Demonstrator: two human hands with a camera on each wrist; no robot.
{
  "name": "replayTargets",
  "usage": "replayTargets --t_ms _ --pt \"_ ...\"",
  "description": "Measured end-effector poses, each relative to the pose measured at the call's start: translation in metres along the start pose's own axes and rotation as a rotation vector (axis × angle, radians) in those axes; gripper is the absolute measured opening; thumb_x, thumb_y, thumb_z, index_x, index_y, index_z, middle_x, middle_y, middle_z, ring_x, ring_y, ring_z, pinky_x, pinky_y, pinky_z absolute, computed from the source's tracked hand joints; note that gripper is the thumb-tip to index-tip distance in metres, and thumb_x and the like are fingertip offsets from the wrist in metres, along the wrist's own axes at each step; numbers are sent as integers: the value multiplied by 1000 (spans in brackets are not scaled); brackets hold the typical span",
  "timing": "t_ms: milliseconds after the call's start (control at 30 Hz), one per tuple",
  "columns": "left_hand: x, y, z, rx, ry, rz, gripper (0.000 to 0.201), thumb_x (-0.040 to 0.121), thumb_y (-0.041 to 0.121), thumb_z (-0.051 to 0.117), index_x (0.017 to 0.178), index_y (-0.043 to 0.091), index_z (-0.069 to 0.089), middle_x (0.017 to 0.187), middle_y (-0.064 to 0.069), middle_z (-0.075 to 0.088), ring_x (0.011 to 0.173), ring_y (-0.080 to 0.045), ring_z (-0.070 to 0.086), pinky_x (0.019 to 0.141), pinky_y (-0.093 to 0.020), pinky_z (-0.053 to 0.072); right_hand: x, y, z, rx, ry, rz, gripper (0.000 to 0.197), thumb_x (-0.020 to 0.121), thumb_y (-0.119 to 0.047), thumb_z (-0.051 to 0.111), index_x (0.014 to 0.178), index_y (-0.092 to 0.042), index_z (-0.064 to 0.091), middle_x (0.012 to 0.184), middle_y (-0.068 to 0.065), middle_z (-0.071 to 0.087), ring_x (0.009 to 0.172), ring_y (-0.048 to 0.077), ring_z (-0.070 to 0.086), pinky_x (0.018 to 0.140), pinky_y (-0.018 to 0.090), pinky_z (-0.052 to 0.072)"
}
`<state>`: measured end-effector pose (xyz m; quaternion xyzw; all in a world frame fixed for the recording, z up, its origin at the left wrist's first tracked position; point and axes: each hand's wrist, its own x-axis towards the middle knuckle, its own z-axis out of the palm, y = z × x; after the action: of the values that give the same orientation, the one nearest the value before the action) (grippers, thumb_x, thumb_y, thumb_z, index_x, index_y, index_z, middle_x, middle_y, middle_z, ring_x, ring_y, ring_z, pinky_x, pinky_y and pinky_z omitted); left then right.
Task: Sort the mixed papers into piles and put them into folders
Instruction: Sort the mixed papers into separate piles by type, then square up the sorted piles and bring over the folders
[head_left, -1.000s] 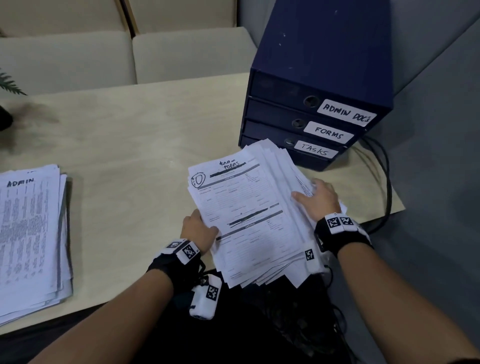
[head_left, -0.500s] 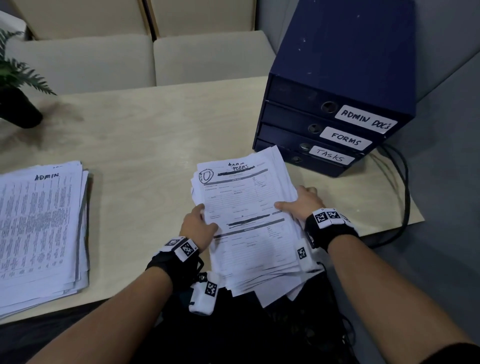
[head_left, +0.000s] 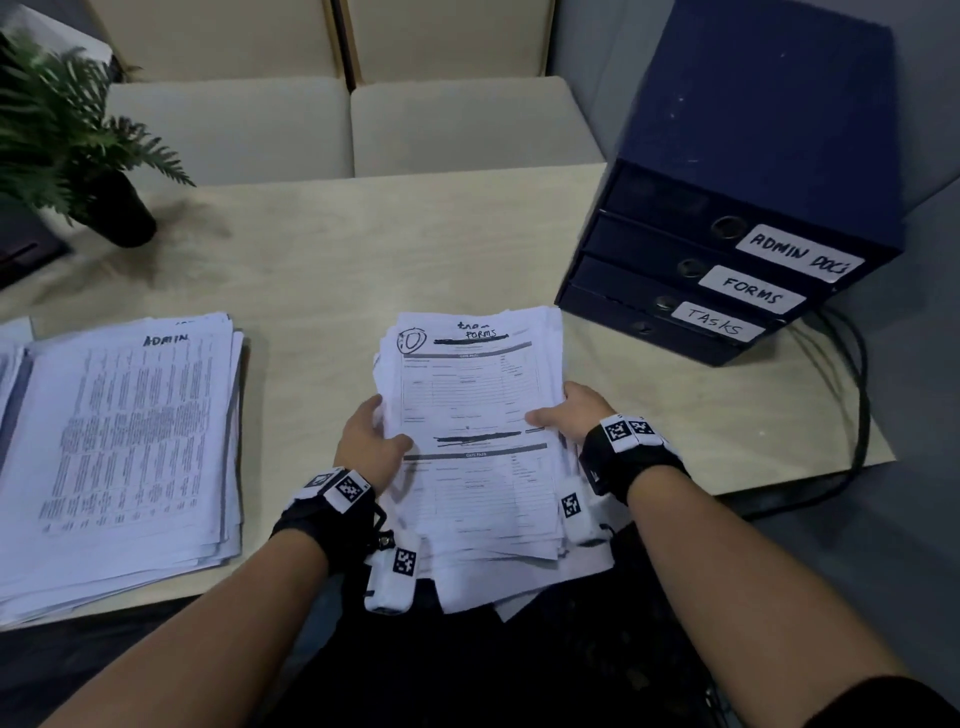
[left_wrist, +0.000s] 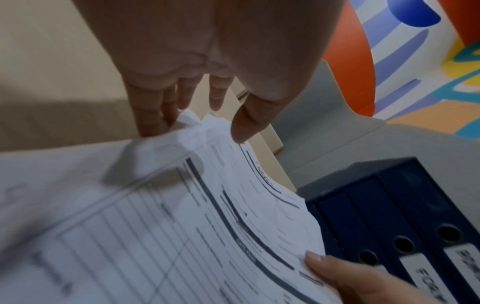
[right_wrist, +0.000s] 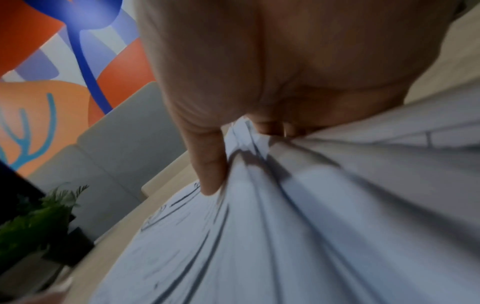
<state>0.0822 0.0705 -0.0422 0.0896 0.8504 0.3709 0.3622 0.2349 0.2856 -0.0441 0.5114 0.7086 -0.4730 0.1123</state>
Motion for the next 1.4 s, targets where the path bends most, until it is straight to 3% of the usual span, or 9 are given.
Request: replayTargets --t_ms 133,433,533,633,800,967,1133,1233,1400 --pt "3 -15 -31 48 6 -17 71 76 22 63 141 9 39 135 -13 53 118 -29 53 96 -30 39 -4 -9 23 161 -40 46 30 83 -22 74 111 -16 66 102 1 72 75 15 64 56 22 43" --pt "18 -32 -74 15 -32 65 63 86 12 59 144 19 38 139 -10 50 122 -28 52 102 -34 41 -26 -30 83 433 87 129 58 62 -38 80 113 -14 67 101 1 74 89 22 72 85 36 56" --pt "21 -38 -83 250 -90 86 25 85 11 59 109 7 55 103 -10 60 94 -27 57 69 -24 43 -31 -30 90 306 153 162 48 72 -41 76 112 -17 65 102 2 72 88 23 69 71 26 52" --pt "16 -45 -80 348 -235 92 15 84 17 59 93 5 57 89 -9 57 74 -23 51 49 -21 31 -25 -28 98 260 177 161 89 56 -56 71 133 -15 53 119 2 67 101 23 65 87 32 52" --pt "19 -55 -82 301 -229 75 48 87 22 59 133 7 50 124 -11 59 105 -26 57 78 -24 40 -39 -36 91 315 146 150 34 84 -18 71 117 -9 64 110 4 69 96 24 65 83 27 48" --pt "31 -64 -84 191 -185 -9 67 85 35 62 142 11 35 132 -15 53 114 -32 55 99 -40 44 -56 -47 78 472 78 -48 36 80 1 65 108 -23 66 108 1 73 98 25 69 94 46 52" --pt "22 -35 -91 -349 -232 101 99 69 33 82 148 18 23 134 -7 54 113 -23 58 94 -41 50 -92 -72 36 688 -11 -321 40 84 15 56 113 -12 62 108 8 72 95 24 70 80 37 58" --pt "11 2 -102 -533 -358 252 79 57 28 81 129 20 49 120 -1 67 107 -20 65 83 -33 55 -97 -76 14 709 11 -407 39 84 15 56 114 -9 61 111 9 70 100 24 68 90 38 56" --pt "-7 42 -99 -460 -90 462 50 74 4 72 119 14 52 111 0 67 100 -10 66 86 -30 54 -89 -82 2 694 226 -431 35 82 10 64 109 -13 64 108 5 71 100 23 68 94 43 52"
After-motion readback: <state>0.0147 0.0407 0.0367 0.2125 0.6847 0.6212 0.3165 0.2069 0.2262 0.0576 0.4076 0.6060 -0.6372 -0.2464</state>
